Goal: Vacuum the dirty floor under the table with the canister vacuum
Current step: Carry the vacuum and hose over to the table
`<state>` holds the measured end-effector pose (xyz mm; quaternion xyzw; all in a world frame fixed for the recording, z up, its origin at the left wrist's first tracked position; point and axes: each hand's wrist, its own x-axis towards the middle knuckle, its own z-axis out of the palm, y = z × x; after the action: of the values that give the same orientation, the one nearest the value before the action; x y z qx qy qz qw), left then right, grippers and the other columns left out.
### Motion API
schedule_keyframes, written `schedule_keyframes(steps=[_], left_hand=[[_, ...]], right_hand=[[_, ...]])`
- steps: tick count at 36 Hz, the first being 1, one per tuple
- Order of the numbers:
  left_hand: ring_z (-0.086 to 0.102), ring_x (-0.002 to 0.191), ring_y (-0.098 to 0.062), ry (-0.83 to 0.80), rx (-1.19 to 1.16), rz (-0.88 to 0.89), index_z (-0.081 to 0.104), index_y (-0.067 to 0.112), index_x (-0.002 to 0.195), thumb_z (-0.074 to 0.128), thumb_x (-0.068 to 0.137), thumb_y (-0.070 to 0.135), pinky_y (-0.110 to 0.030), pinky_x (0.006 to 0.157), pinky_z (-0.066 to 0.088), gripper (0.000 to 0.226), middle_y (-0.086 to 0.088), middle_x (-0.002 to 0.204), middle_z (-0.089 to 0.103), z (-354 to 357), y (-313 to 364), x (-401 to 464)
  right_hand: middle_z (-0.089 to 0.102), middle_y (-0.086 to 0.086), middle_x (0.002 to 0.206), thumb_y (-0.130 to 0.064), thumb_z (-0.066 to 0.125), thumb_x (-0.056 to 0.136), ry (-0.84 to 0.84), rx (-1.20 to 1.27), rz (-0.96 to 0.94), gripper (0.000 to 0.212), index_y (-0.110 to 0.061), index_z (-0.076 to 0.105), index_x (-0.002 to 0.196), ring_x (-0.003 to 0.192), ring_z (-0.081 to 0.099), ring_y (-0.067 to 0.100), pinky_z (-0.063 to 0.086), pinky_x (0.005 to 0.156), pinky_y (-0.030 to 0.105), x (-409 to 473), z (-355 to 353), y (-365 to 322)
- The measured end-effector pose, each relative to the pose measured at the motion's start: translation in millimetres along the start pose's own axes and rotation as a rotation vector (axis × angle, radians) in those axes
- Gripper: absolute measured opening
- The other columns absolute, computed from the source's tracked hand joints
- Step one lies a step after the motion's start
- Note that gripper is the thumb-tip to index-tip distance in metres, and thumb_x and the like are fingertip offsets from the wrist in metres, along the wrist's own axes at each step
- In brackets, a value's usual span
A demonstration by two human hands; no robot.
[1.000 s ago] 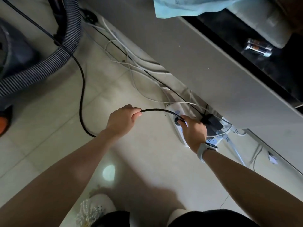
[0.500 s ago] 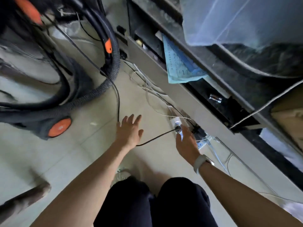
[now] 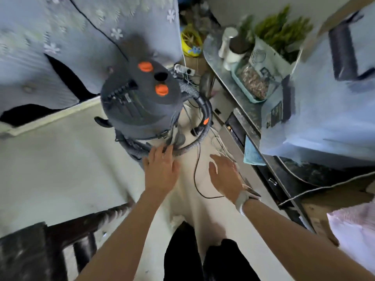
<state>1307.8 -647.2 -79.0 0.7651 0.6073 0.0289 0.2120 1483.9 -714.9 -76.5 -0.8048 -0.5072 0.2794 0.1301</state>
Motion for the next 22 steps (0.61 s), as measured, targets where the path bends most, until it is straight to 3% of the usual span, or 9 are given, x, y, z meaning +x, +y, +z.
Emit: schedule_keyframes(steps=[2, 7, 10, 12, 16, 22], left_hand=[[0.038, 0.133, -0.035, 0.011, -0.038, -0.049, 0.048, 0.014, 0.136, 0.051, 0.091, 0.028, -0.055, 0.102, 0.036, 0.047, -0.012, 0.143, 0.045, -17, -17, -1], [0.03, 0.139, -0.031, 0.005, -0.103, -0.163, 0.044, 0.017, 0.14, 0.049, 0.095, 0.026, -0.054, 0.108, 0.031, 0.047, -0.009, 0.149, 0.037, -42, -48, 4], [0.033, 0.137, -0.034, 0.002, -0.163, -0.212, 0.045, 0.014, 0.14, 0.052, 0.095, 0.027, -0.053, 0.105, 0.035, 0.047, -0.013, 0.148, 0.038, -49, -60, 10], [0.031, 0.137, -0.033, -0.019, -0.202, -0.247, 0.043, 0.015, 0.142, 0.051, 0.097, 0.03, -0.05, 0.106, 0.033, 0.048, -0.012, 0.15, 0.035, -54, -65, 13], [0.026, 0.141, -0.028, -0.058, -0.259, -0.325, 0.036, 0.016, 0.146, 0.045, 0.099, 0.029, -0.045, 0.109, 0.028, 0.049, -0.01, 0.153, 0.029, -58, -78, 28], [0.032, 0.136, -0.032, -0.067, -0.314, -0.452, 0.037, 0.014, 0.144, 0.047, 0.097, 0.026, -0.047, 0.106, 0.035, 0.05, -0.011, 0.15, 0.034, -56, -109, 88]], right_hand=[[0.056, 0.01, 0.135, -0.053, 0.012, 0.081, -0.026, 0.0, -0.017, 0.079, -0.01, 0.054, 0.134, 0.135, 0.041, 0.028, 0.026, 0.114, 0.047, 2, -4, -25], [0.058, 0.012, 0.131, -0.051, 0.016, 0.082, -0.071, -0.002, -0.096, 0.076, -0.009, 0.053, 0.134, 0.126, 0.048, 0.03, 0.033, 0.109, 0.049, 22, -4, -67], [0.054, 0.013, 0.136, -0.03, 0.04, 0.097, -0.106, 0.016, -0.118, 0.047, -0.006, 0.05, 0.136, 0.13, 0.045, 0.03, 0.03, 0.111, 0.042, 39, -2, -87], [0.052, 0.014, 0.138, -0.016, 0.047, 0.098, -0.107, 0.03, -0.142, 0.041, -0.004, 0.049, 0.137, 0.131, 0.043, 0.03, 0.028, 0.111, 0.037, 50, 1, -93], [0.055, 0.017, 0.133, -0.014, 0.049, 0.096, -0.116, 0.072, -0.17, 0.04, -0.002, 0.051, 0.134, 0.126, 0.046, 0.034, 0.031, 0.108, 0.038, 80, 17, -103], [0.056, 0.017, 0.13, -0.01, 0.049, 0.093, -0.164, 0.079, -0.305, 0.039, -0.001, 0.054, 0.131, 0.122, 0.05, 0.035, 0.038, 0.104, 0.041, 145, 38, -134]])
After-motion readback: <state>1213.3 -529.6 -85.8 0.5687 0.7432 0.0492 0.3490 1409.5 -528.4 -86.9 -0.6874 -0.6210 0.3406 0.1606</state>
